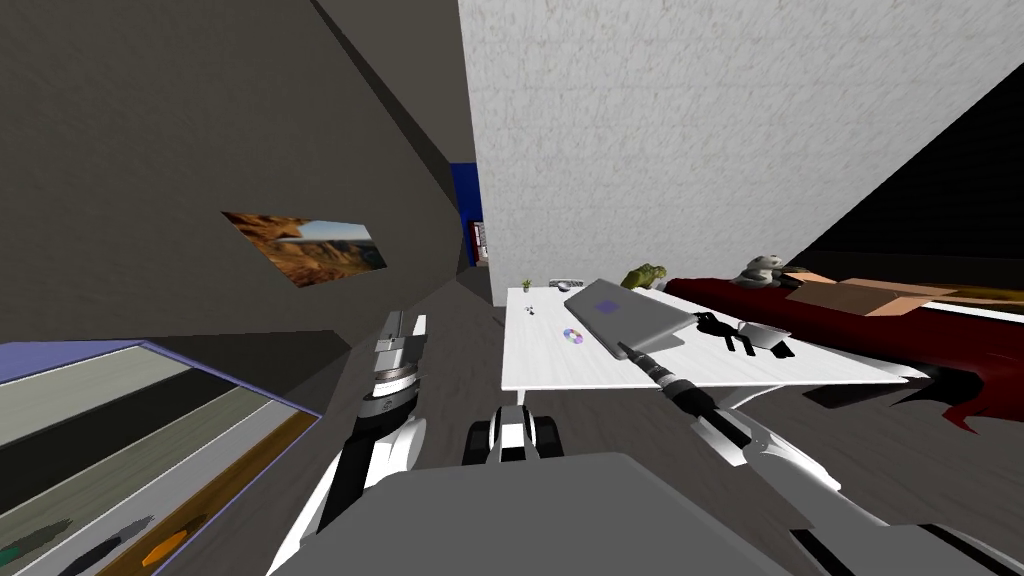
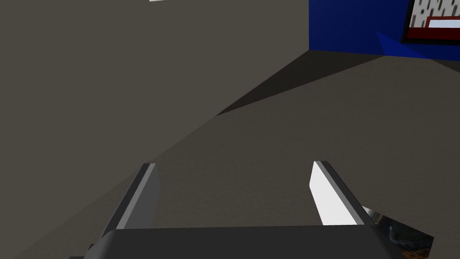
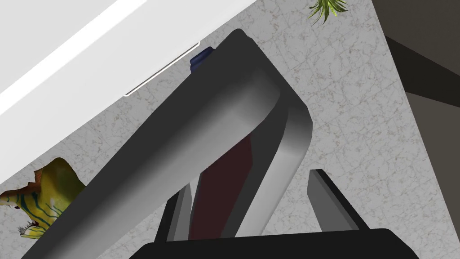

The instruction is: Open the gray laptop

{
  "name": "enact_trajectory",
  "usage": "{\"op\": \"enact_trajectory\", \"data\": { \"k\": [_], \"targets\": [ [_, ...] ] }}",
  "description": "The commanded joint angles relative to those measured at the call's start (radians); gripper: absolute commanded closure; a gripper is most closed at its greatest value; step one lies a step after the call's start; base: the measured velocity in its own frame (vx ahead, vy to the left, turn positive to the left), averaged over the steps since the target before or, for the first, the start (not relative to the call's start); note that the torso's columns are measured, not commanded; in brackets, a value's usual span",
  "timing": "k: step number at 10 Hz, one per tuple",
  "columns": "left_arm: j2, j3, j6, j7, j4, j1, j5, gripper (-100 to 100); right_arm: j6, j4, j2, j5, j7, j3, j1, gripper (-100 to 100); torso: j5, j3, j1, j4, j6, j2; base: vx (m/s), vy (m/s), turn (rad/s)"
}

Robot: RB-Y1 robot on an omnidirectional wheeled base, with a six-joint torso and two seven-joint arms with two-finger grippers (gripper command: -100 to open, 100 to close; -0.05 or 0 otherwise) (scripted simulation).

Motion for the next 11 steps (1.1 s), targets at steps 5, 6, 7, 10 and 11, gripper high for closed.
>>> {"op": "enact_trajectory", "data": {
  "k": [5, 6, 7, 10, 11],
  "targets": [
    [0.000, 0.000, 0.000, 0.000, 0.000, 0.000, 0.000, 0, -0.016, 0.026, -0.119, -0.007, -0.111, 0.010, -0.013, -100, 0.004, 0.000, 0.003, 0.003, -0.001, 0.001, -0.004, 0.064, 0.008],
    [0.000, 0.000, 0.000, 0.000, 0.000, 0.000, 0.000, 0, -0.020, 0.030, -0.122, -0.007, -0.117, 0.010, -0.014, 0, 0.002, 0.001, 0.000, 0.002, -0.001, 0.001, 0.001, 0.007, 0.001],
    [0.000, 0.000, 0.000, 0.000, 0.000, 0.000, 0.000, 0, -0.019, 0.030, -0.121, -0.006, -0.116, 0.011, -0.014, 0, 0.002, 0.000, -0.001, 0.002, -0.001, 0.001, 0.000, 0.000, 0.000],
    [0.000, 0.000, 0.000, 0.000, 0.000, 0.000, 0.000, 0, -0.018, 0.030, -0.120, -0.006, -0.119, 0.012, -0.013, 0, 0.001, 0.000, 0.001, 0.001, -0.001, 0.000, 0.000, 0.000, 0.000],
    [0.000, 0.000, 0.000, 0.000, 0.000, 0.000, 0.000, 0, -0.019, 0.030, -0.121, -0.007, -0.119, 0.011, -0.014, 0, 0.001, 0.000, 0.000, 0.001, -0.001, 0.000, 0.000, 0.000, 0.000]
  ]
}}
